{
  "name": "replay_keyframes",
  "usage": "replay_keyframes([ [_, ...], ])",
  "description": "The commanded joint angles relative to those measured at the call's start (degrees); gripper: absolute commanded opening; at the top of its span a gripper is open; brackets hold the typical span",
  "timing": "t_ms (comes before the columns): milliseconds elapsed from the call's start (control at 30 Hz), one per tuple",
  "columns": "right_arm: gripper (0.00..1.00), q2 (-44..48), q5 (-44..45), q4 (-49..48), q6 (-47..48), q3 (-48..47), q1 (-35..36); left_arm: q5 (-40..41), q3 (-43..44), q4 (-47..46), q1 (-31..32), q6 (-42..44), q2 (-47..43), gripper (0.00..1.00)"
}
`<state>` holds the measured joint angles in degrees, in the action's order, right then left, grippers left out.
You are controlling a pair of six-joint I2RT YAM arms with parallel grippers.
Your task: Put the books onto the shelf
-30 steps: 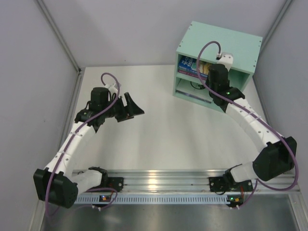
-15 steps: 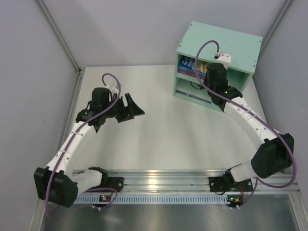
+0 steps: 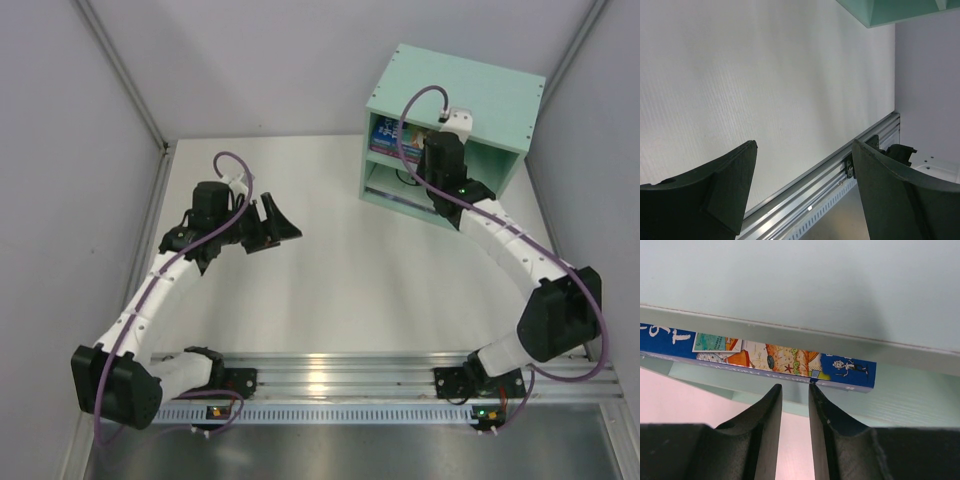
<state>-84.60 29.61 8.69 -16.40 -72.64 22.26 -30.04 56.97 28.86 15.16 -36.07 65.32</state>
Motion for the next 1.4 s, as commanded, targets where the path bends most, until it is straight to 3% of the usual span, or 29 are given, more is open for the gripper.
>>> replay_keyframes([
  [0,0.28,-0.9,-0.2,-5.3,1.3,-0.3,0.4,0.9,-0.5,-3.3,0.3,-0.1,0.2,0.81],
  [367,0.26,-2.4,-0.2,-7.7,4.2,-1.7,4.2,1.4,-0.1,-3.4,0.4,0.5,0.6,0.81],
  [700,0.13,-6.9,-2.4,-7.3,5.8,-7.0,6.3,4.6,4.2,-0.4,0.4,2.5,1.2,0.82],
  [1367,0.07,-14.5,-3.1,-10.1,7.2,-15.2,7.5,5.2,3.5,-1.1,0.3,3.0,2.1,0.82],
])
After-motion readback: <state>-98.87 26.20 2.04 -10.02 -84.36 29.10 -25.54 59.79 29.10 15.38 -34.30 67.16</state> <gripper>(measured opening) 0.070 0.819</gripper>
